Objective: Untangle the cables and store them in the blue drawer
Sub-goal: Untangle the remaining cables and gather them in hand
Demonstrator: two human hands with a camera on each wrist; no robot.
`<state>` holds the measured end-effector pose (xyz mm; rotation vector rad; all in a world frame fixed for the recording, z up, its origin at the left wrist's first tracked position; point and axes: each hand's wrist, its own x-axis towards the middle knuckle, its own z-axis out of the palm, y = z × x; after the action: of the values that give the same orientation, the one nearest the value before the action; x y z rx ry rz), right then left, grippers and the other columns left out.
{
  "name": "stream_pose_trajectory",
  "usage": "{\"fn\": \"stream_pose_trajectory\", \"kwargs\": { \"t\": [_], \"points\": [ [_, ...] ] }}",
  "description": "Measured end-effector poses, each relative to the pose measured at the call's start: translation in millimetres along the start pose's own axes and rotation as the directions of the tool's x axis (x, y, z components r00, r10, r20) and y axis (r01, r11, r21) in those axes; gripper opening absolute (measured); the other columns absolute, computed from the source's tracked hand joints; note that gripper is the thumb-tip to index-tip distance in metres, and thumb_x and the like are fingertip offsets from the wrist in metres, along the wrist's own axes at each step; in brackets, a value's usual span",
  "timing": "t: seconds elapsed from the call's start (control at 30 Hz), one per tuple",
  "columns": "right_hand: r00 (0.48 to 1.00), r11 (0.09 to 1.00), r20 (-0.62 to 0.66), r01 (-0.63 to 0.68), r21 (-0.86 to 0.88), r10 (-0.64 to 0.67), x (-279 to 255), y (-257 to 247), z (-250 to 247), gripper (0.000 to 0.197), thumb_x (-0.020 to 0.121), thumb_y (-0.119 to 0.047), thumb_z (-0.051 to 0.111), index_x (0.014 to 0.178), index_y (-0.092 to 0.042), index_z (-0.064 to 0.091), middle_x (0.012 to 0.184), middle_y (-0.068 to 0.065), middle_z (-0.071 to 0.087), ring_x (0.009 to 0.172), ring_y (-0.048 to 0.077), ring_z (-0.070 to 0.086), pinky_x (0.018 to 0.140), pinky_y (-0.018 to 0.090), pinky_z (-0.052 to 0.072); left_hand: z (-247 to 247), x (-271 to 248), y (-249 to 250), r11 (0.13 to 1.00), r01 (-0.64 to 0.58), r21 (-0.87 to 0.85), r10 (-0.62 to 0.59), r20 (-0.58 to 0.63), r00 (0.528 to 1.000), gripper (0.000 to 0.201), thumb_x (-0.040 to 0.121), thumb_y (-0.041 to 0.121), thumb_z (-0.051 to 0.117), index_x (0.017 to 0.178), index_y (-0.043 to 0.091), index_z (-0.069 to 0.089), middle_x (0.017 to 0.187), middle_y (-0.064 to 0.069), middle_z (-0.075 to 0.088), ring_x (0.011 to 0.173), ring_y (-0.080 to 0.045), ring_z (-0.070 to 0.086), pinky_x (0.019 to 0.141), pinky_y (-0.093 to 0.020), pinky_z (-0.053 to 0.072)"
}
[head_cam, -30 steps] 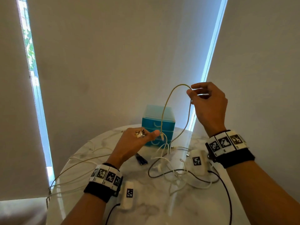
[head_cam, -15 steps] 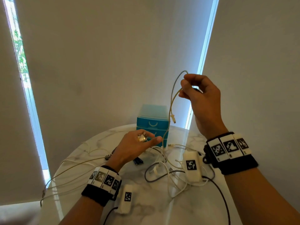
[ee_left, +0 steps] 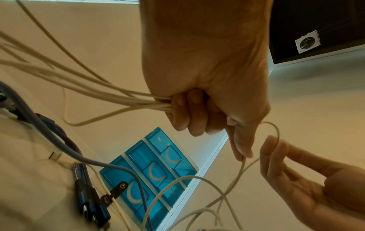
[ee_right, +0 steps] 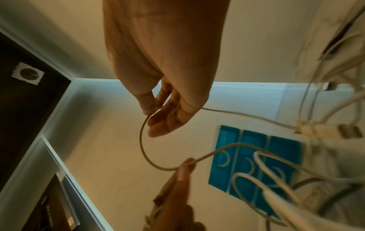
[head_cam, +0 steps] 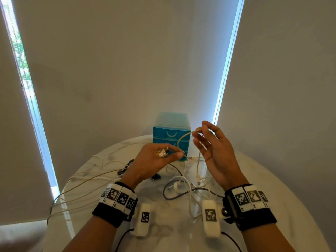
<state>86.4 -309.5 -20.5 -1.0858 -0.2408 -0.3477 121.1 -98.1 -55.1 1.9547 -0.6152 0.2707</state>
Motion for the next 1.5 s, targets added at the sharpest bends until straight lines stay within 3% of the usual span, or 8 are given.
{"fn": "stream_pose_trajectory", "kwargs": {
  "t": [0.1, 0.23, 0.4, 0.73, 0.87, 1.03, 1.17, 1.5],
  "points": [
    [0.998, 0.994, 0.036, -0.053, -0.099, 0.057, -14, 16, -15, 0.043, 0.108, -0.025, 0.059, 0.149, -0.035, 0.055, 0.124, 0.009, 0.078, 0.117, 0.026, 0.076, 0.094, 0.039, 0.062, -3, 2, -2, 0.997, 0.009, -0.079, -0.020, -0.145, 0.989, 0.018, 0.094, 0.050, 0.079, 0.105, 0.037, 0.084, 0.098, 0.015, 0.082, 0.092, -0.007, 0.078, 0.089, -0.043, 0.065],
    [0.991, 0.954, 0.040, -0.115, -0.276, 0.131, -23, 44, -35, 0.074, 0.105, -0.012, 0.068, 0.154, -0.052, 0.030, 0.131, 0.004, 0.077, 0.120, 0.024, 0.075, 0.100, 0.046, 0.061, -1, 4, -2, 0.990, -0.008, -0.143, -0.022, -0.209, 0.978, 0.016, 0.097, 0.045, 0.078, 0.105, 0.032, 0.084, 0.102, 0.012, 0.083, 0.100, -0.008, 0.078, 0.096, -0.044, 0.063],
    [0.954, 0.870, 0.089, -0.219, -0.442, 0.286, -21, 62, -46, 0.052, 0.102, -0.012, 0.072, 0.142, -0.042, 0.059, 0.145, -0.007, 0.068, 0.133, 0.016, 0.065, 0.106, 0.043, 0.060, 7, 0, 11, 0.959, 0.012, -0.284, -0.059, -0.156, 0.986, 0.017, 0.095, 0.039, 0.080, 0.107, 0.029, 0.085, 0.106, 0.010, 0.083, 0.104, -0.008, 0.077, 0.098, -0.033, 0.059],
    [0.973, 0.791, 0.136, -0.068, -0.608, 0.188, -28, 64, -37, 0.018, 0.098, -0.014, 0.078, 0.114, -0.021, 0.082, 0.112, -0.008, 0.082, 0.105, 0.012, 0.078, 0.093, 0.029, 0.063, 14, -4, 17, 0.928, 0.025, -0.372, -0.099, -0.182, 0.978, 0.024, 0.095, 0.043, 0.078, 0.111, 0.026, 0.084, 0.111, 0.009, 0.082, 0.111, -0.007, 0.075, 0.109, -0.044, 0.056],
    [0.997, 0.928, -0.070, -0.049, -0.369, 0.024, -25, 57, -40, 0.019, 0.098, -0.012, 0.078, 0.117, -0.013, 0.080, 0.107, 0.006, 0.083, 0.103, 0.024, 0.080, 0.092, 0.034, 0.065, 15, -2, 12, 0.950, 0.074, -0.303, -0.108, -0.096, 0.989, 0.026, 0.092, 0.050, 0.080, 0.113, 0.034, 0.084, 0.114, 0.016, 0.081, 0.110, -0.002, 0.074, 0.104, -0.038, 0.059],
    [0.971, 0.999, -0.238, 0.006, 0.049, 0.005, -22, 39, -41, 0.018, 0.097, -0.003, 0.075, 0.114, 0.002, 0.075, 0.107, 0.015, 0.081, 0.100, 0.025, 0.080, 0.090, 0.029, 0.064, 25, 1, -8, 0.970, 0.198, 0.140, -0.236, 0.357, 0.904, 0.030, 0.081, 0.065, 0.083, 0.101, 0.043, 0.085, 0.106, 0.025, 0.080, 0.104, 0.004, 0.072, 0.103, -0.031, 0.056],
    [0.969, 0.951, -0.232, -0.015, 0.308, 0.091, -18, 22, -48, 0.023, 0.103, -0.009, 0.066, 0.120, 0.006, 0.072, 0.121, 0.020, 0.078, 0.112, 0.025, 0.078, 0.092, 0.028, 0.064, 23, 1, -8, 0.967, 0.227, 0.116, -0.250, 0.263, 0.932, 0.034, 0.082, 0.068, 0.079, 0.100, 0.039, 0.086, 0.105, 0.022, 0.080, 0.103, 0.000, 0.072, 0.102, -0.032, 0.057],
    [0.990, 0.975, -0.099, -0.073, 0.209, 0.096, -23, 29, -35, 0.030, 0.105, -0.011, 0.065, 0.130, 0.004, 0.069, 0.125, 0.019, 0.078, 0.119, 0.026, 0.075, 0.104, 0.034, 0.059, 31, -2, 11, 0.997, 0.067, -0.038, -0.063, 0.098, 0.993, 0.018, 0.087, 0.051, 0.085, 0.096, 0.036, 0.086, 0.099, 0.018, 0.082, 0.098, 0.000, 0.075, 0.098, -0.035, 0.059]
  ]
}}
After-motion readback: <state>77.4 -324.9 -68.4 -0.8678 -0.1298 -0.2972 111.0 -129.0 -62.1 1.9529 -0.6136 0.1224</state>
